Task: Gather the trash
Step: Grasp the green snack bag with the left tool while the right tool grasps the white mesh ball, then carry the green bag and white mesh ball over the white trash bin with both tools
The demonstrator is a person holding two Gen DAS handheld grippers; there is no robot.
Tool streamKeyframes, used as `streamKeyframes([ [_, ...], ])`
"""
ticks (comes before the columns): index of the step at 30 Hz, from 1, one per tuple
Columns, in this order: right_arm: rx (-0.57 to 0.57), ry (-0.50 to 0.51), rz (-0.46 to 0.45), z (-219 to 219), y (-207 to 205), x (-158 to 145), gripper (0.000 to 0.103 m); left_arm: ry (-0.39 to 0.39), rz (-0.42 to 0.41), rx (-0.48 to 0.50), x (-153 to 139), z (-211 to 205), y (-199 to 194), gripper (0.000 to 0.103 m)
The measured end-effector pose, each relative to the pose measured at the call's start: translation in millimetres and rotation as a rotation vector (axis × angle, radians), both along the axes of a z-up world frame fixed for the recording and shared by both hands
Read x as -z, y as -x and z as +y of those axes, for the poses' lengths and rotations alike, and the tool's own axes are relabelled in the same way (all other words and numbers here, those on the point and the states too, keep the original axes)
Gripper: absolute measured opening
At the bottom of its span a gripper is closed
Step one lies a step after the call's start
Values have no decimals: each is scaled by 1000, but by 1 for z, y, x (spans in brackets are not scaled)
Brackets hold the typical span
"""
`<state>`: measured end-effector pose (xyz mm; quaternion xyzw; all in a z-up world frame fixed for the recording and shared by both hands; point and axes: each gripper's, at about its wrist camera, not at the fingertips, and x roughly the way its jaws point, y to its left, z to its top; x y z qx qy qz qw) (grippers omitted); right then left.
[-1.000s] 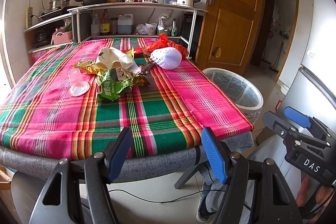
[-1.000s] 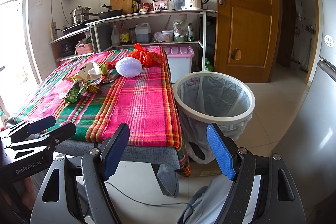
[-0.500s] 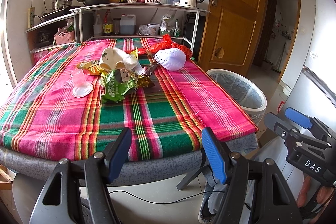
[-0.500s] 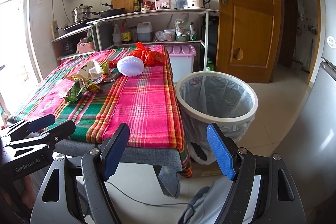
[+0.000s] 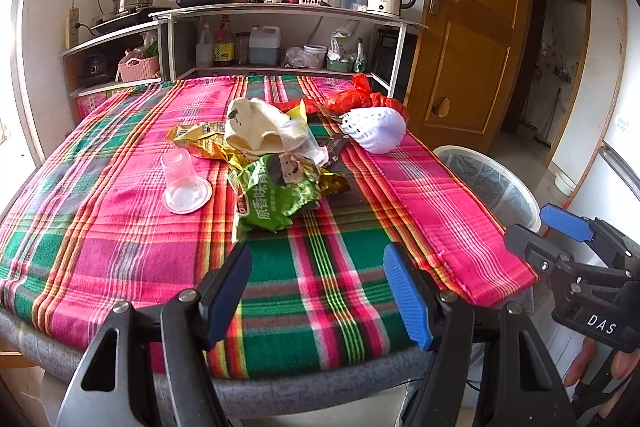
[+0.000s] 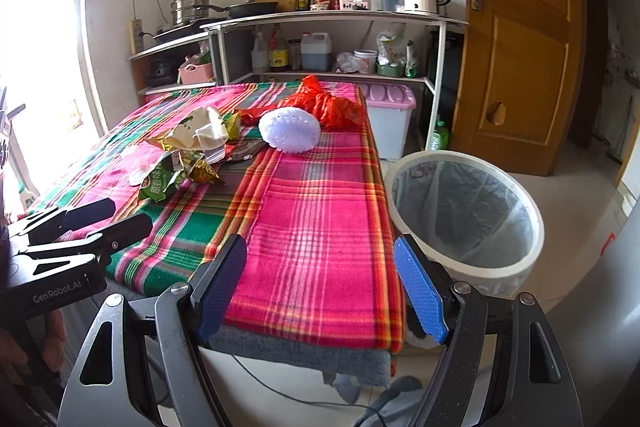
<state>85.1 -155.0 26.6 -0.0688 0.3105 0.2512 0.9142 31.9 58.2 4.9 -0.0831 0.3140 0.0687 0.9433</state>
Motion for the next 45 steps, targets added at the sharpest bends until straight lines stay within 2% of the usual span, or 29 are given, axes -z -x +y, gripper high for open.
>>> streamKeyframes([
  [5, -50, -12, 18, 21, -29, -5, 76, 10, 16, -30, -1, 23, -22, 71],
  [9, -78, -23, 22, 36, -55, -10, 76, 13, 25, -33, 0, 35, -38, 79],
  [17, -133, -12, 57, 68, -102, -12, 76, 92, 81, -50, 14, 56, -64, 79],
  [24, -163, 24, 74, 91, -142, -8, 76, 132, 122, -46, 23, 60, -74, 78],
  [31, -172, 60, 148, 104, -174, 6, 76, 120, 116, -30, 22, 58, -74, 58],
  [32, -180, 47, 162, 104, -176, 6, 72, 122, 114, -29, 22, 59, -74, 53],
  [33, -186, 35, 176, 102, -177, 7, 61, 124, 113, -28, 22, 59, -73, 50],
  [35, -185, 28, 191, 102, -178, 8, 55, 123, 111, -27, 22, 59, -73, 38],
  [36, -187, 22, 198, 102, -180, 9, 47, 122, 111, -26, 22, 60, -73, 37],
  [37, -188, 18, 204, 101, -179, 9, 44, 122, 110, -26, 22, 60, -73, 34],
  [42, -180, 7, 184, 94, -171, 6, 28, 121, 100, -26, 19, 59, -69, 33],
  [45, -182, -7, 173, 91, -163, 2, 24, 113, 86, -26, 15, 58, -63, 33],
])
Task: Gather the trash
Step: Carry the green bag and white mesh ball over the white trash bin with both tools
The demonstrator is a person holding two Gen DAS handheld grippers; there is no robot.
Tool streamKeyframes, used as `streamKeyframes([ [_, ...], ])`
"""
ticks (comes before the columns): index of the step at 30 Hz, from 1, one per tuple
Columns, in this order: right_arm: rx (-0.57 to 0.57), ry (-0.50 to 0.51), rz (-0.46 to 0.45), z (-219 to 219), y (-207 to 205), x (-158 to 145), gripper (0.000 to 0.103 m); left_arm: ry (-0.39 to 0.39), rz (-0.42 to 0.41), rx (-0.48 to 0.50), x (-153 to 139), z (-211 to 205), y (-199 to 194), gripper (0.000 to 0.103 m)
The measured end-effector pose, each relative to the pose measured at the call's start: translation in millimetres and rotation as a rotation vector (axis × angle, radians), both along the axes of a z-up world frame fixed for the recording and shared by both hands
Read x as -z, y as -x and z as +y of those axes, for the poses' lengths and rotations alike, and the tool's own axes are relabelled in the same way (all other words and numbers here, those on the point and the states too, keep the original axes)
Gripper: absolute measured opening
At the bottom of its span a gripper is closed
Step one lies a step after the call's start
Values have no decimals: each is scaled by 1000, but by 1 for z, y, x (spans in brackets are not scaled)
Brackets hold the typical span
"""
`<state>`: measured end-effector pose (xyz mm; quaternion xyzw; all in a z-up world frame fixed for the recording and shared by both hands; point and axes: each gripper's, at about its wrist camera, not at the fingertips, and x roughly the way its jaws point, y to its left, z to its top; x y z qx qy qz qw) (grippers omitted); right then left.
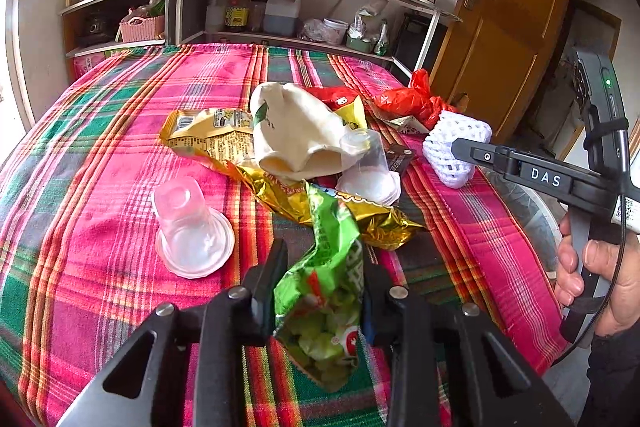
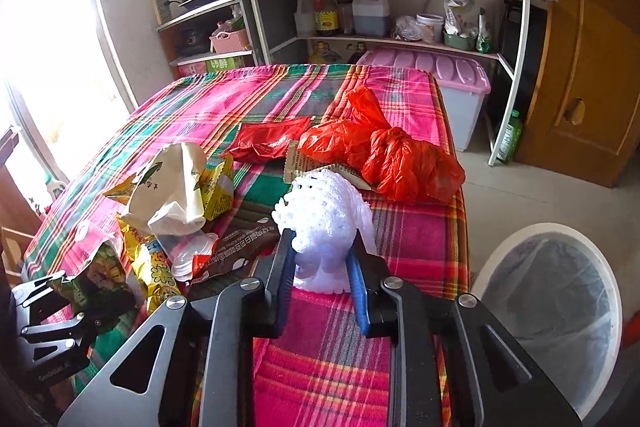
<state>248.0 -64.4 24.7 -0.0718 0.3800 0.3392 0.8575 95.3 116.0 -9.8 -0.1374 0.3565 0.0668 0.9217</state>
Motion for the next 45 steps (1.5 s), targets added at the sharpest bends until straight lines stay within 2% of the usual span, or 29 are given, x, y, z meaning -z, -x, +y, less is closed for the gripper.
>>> streamKeyframes([
  [10, 6, -51, -22, -24, 26, -15, 23, -27, -49, 6, -23, -12, 14, 32],
  [17, 51, -91, -27, -57, 35, -22, 23, -30, -76, 65, -37, -31, 8, 32],
  [23, 137, -104, -26, -102, 34, -21, 23, -25, -86, 160, -43, -61, -16, 32],
  [35, 333, -80, -6, -194, 24, -3, 23, 7, -94, 391, -43, -161, -81, 32],
  [45, 422, -69, 34, -231, 15, 14, 23, 32, -23, 473, -25, -209, -123, 33],
])
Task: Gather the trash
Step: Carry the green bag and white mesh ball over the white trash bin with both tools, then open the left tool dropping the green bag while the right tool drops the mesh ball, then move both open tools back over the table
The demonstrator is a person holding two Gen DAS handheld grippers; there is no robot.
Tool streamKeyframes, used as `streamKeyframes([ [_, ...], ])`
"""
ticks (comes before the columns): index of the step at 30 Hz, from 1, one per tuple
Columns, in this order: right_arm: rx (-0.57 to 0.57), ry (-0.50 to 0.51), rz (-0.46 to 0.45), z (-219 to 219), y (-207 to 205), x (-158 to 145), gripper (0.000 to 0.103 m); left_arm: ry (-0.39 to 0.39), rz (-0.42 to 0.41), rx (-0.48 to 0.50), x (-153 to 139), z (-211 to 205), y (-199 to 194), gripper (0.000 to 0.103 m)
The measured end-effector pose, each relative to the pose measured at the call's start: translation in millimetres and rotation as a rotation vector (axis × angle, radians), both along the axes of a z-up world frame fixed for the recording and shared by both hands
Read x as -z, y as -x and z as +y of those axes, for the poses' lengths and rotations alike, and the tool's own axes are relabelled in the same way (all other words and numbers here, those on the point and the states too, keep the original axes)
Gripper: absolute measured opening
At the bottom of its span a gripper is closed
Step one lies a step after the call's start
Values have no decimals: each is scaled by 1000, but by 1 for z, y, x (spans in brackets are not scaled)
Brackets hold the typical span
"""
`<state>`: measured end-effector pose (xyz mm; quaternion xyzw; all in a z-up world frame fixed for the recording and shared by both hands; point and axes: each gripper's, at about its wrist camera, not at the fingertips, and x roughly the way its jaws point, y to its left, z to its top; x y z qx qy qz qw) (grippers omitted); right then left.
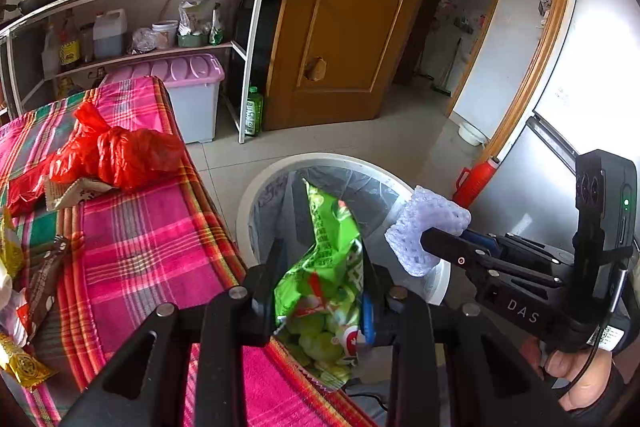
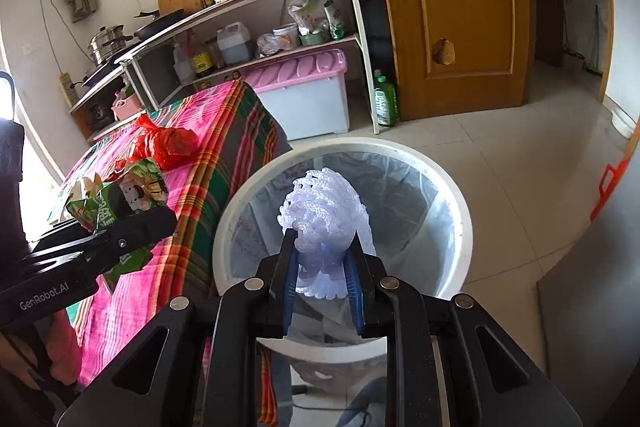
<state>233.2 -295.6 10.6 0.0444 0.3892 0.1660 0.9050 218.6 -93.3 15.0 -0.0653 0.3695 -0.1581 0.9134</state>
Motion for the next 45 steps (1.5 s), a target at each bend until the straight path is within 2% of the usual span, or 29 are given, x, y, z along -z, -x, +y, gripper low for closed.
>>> streamKeyframes([
  [13, 39, 11, 65, -9, -16, 21, 23, 42, 131, 23, 24, -13, -31, 34],
  [16, 43, 15, 75, -9, -17, 25, 26, 56, 145, 20, 27, -12, -34, 50],
  [19, 43, 24, 78, -8, -17, 28, 30, 71, 151, 8, 28, -9, -36, 53],
  [23, 45, 23, 72, -8, -16, 26, 38, 86, 138, -1, 26, -5, -34, 53],
  [29, 46, 31, 51, -7, -10, 20, 42, 87, 95, -9, 16, 0, -23, 53],
  [36, 39, 26, 54, -4, -6, 19, 61, 90, 64, -24, 5, 11, -9, 53],
  [45, 24, 42, -3, 5, 10, -3, 62, 101, -3, -42, -15, 26, 13, 56],
])
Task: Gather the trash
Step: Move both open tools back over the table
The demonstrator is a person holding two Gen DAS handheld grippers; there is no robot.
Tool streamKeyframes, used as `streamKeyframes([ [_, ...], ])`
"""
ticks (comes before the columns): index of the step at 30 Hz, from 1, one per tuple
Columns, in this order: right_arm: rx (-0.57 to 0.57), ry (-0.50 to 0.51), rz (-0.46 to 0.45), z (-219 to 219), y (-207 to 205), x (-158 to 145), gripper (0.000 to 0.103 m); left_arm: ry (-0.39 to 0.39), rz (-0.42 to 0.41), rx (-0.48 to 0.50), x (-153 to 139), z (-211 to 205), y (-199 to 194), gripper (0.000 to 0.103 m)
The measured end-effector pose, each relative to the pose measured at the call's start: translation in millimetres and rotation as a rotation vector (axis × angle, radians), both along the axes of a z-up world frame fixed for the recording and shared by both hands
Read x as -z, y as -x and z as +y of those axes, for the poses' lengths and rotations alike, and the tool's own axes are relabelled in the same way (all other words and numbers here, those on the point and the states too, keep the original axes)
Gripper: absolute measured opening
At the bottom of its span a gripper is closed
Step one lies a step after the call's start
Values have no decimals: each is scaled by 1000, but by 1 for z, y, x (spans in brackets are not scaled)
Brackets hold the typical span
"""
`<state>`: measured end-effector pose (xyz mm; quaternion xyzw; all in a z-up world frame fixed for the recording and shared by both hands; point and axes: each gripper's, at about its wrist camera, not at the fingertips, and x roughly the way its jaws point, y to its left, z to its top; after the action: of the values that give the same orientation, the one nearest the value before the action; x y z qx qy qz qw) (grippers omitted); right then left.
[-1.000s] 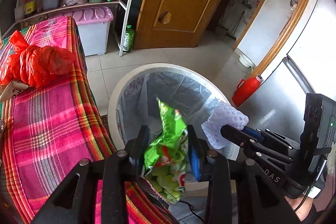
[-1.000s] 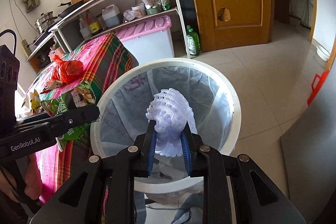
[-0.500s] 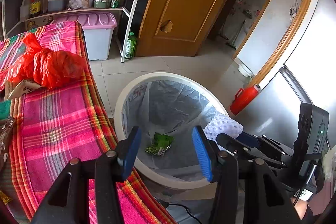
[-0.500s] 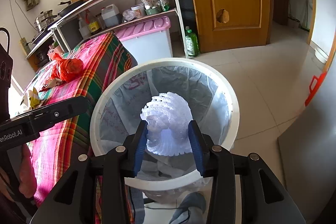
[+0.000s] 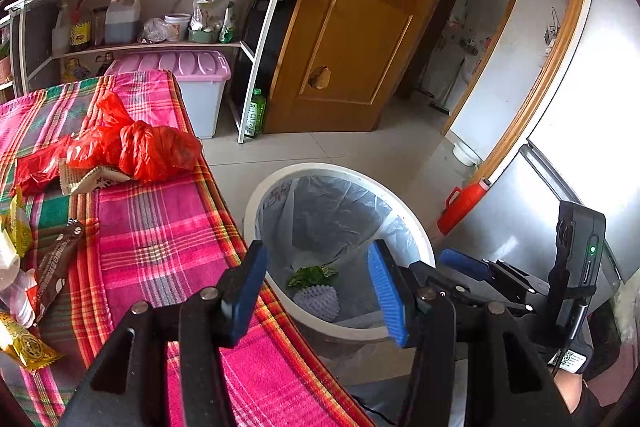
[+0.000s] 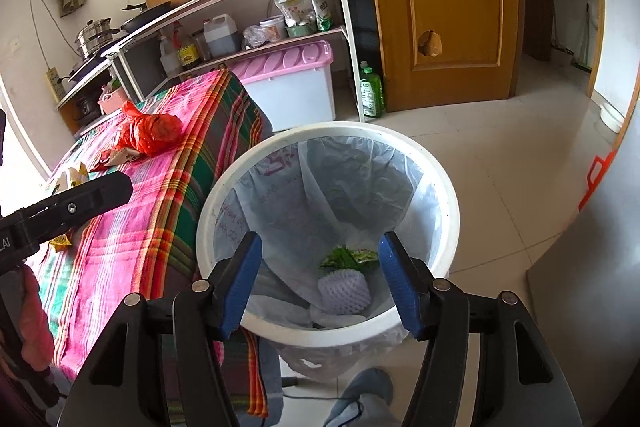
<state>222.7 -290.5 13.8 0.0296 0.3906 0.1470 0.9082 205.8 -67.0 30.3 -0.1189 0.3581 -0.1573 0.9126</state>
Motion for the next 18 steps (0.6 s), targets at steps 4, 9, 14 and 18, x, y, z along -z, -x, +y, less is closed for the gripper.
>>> streamKeyframes([
  [4, -6, -8, -44, 5, 10, -15, 62, -8, -34, -19, -7, 8, 11, 58],
  [9, -33, -11, -95, 18, 23, -31, 62, -16, -71, -55, -13, 21, 28, 63],
  [14, -71, -7, -138, 35, 34, -44, 62, -27, -103, -89, -18, 39, 47, 63],
  [18, -96, 11, -170, 53, 43, -53, 62, -50, -117, -122, -22, 53, 62, 63],
])
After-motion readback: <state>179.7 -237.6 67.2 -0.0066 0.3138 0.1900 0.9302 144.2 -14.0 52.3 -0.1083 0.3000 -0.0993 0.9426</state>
